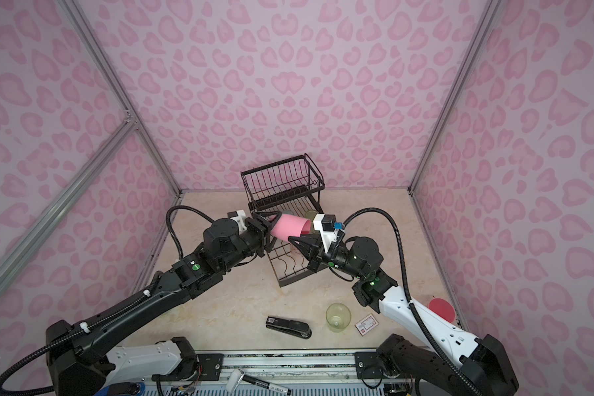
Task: Load cups into a dish rack
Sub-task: Pick up the cup from the middle-right of the table.
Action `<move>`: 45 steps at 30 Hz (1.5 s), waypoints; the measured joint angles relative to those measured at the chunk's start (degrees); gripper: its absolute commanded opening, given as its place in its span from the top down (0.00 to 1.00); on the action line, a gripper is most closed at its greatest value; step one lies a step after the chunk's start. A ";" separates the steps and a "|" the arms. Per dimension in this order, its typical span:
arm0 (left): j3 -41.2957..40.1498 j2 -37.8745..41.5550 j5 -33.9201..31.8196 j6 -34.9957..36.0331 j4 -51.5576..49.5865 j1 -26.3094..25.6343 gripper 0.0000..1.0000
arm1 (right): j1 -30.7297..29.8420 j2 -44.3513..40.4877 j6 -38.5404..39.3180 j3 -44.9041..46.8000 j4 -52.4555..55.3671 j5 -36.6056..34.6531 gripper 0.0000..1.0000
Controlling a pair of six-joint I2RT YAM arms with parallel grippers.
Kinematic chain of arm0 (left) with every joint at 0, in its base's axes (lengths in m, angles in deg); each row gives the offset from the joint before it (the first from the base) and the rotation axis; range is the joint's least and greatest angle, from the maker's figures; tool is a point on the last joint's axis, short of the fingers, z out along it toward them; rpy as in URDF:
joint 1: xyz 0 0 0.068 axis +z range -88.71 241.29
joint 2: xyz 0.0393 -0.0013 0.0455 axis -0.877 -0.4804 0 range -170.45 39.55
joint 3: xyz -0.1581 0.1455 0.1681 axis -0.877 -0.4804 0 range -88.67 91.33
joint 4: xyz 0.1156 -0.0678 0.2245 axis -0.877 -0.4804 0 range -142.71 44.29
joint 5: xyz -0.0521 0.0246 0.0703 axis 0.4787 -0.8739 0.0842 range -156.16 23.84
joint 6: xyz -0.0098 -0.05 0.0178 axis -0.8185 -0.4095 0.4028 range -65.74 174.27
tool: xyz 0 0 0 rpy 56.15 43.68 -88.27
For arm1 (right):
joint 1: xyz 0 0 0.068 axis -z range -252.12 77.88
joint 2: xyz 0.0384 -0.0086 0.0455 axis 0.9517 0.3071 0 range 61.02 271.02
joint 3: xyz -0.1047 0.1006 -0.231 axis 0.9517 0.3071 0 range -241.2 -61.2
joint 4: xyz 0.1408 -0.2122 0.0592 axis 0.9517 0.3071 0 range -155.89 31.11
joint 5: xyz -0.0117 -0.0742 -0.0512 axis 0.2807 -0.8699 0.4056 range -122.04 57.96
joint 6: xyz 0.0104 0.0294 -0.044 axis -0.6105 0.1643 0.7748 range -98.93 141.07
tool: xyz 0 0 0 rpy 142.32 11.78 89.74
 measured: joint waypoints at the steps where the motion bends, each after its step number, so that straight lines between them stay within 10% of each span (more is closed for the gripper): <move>1: 0.00 0.00 -0.13 0.17 0.00 0.00 0.36 | -0.07 0.13 -0.02 0.00 -0.11 -0.02 1.00; 10: 0.02 -0.59 -0.37 0.44 -0.07 0.00 0.16 | -0.81 2.43 -0.24 -0.04 -1.42 -0.72 1.00; 26: -0.26 -0.61 -0.87 0.28 0.02 0.00 0.31 | -1.99 4.50 -0.59 -0.63 -3.72 -1.68 0.99; 37: -1.49 -0.59 -2.78 2.03 0.37 -0.11 0.36 | -2.08 2.82 -0.68 -1.09 2.14 -4.09 0.52; 45: -2.14 -0.70 -6.80 5.62 -0.09 0.00 0.37 | -0.87 -1.27 -0.48 -0.44 8.22 -7.67 0.46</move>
